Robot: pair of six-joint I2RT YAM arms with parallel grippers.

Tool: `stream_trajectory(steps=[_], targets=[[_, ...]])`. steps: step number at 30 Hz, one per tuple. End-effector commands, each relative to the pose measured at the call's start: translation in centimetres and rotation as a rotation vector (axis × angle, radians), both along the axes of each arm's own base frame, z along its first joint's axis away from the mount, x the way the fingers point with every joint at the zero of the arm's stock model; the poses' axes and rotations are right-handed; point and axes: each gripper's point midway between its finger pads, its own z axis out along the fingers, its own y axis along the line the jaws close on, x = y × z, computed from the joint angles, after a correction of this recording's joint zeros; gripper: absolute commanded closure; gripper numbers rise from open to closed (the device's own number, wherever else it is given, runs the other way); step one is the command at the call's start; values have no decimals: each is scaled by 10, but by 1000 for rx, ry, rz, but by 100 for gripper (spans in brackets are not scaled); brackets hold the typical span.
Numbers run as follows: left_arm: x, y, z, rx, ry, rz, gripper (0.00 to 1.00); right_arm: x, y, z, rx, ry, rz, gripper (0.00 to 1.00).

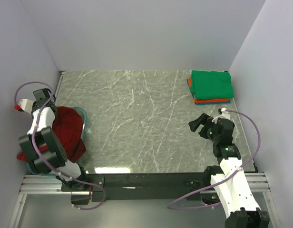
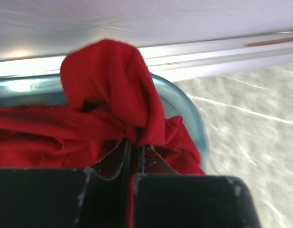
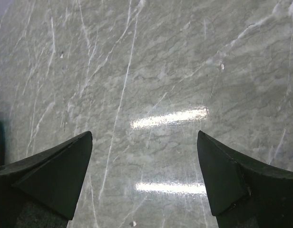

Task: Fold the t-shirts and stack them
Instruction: Grab the tshirt from the pile, then move the tshirt to the center of the board

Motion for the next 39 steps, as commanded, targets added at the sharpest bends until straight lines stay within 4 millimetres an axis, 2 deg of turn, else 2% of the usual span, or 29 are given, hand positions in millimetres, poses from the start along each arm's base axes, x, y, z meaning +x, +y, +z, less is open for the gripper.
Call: stream_trajectory(steps=[1,2,6,7,9,10,11,12,13,14,15,17,18,19,22,23,24,25,29,33,35,36,37,38,39], targets=[[-1,-10,71,30,-193,-15,100,8,0,22,-11,-68,12,4],[4,-18,82,28,-240,-68,99,7,3,22,-6,-65,27,4],[5,-42,137,58,-395,-191,99,7,6,22,5,-66,39,4],[3,-50,160,80,-451,-222,99,6,6,22,6,-69,40,4],[3,-68,184,94,-515,-277,99,6,7,23,8,-78,44,4],[-1,-75,210,124,-572,-297,99,5,7,25,5,-83,45,4],[-3,-81,222,138,-600,-312,99,5,7,27,6,-94,44,4],[-2,-95,235,141,-629,-364,99,4,6,26,4,-94,44,4],[-6,-105,264,173,-695,-401,99,4,6,27,4,-101,40,4],[-7,-113,277,192,-717,-439,99,4,6,28,4,-110,38,4],[-8,-130,303,210,-768,-493,99,3,6,27,5,-112,38,4],[-11,-145,330,243,-812,-545,99,3,7,29,8,-119,41,4],[-10,-161,343,247,-841,-597,99,2,7,29,7,-118,42,4],[-11,-178,374,271,-933,-678,99,2,8,29,9,-122,47,4],[-8,-220,412,261,-1066,-905,99,1,8,28,10,-119,49,4],[-11,-242,422,225,-1099,-1025,99,0,8,28,9,-121,47,4],[-10,-253,429,207,-1111,-1072,99,0,7,27,9,-120,43,4],[-10,-261,448,216,-1139,-1101,99,0,7,28,8,-125,43,4],[-19,-295,486,252,-1211,-1190,99,0,6,31,4,-139,38,4],[-40,-340,518,224,-1316,-1356,99,0,4,32,-3,-144,27,4],[-36,-359,519,203,-1320,-1421,99,0,4,32,-1,-145,28,4],[-44,-375,524,184,-1342,-1473,99,0,4,32,-3,-145,27,4],[-38,-389,518,158,-1330,-1516,99,-1,4,32,-3,-144,27,4],[-42,-405,516,132,-1332,-1563,99,-1,4,32,-1,-147,27,4],[-42,-413,515,123,-1328,-1584,99,-1,4,32,-1,-147,27,4]])
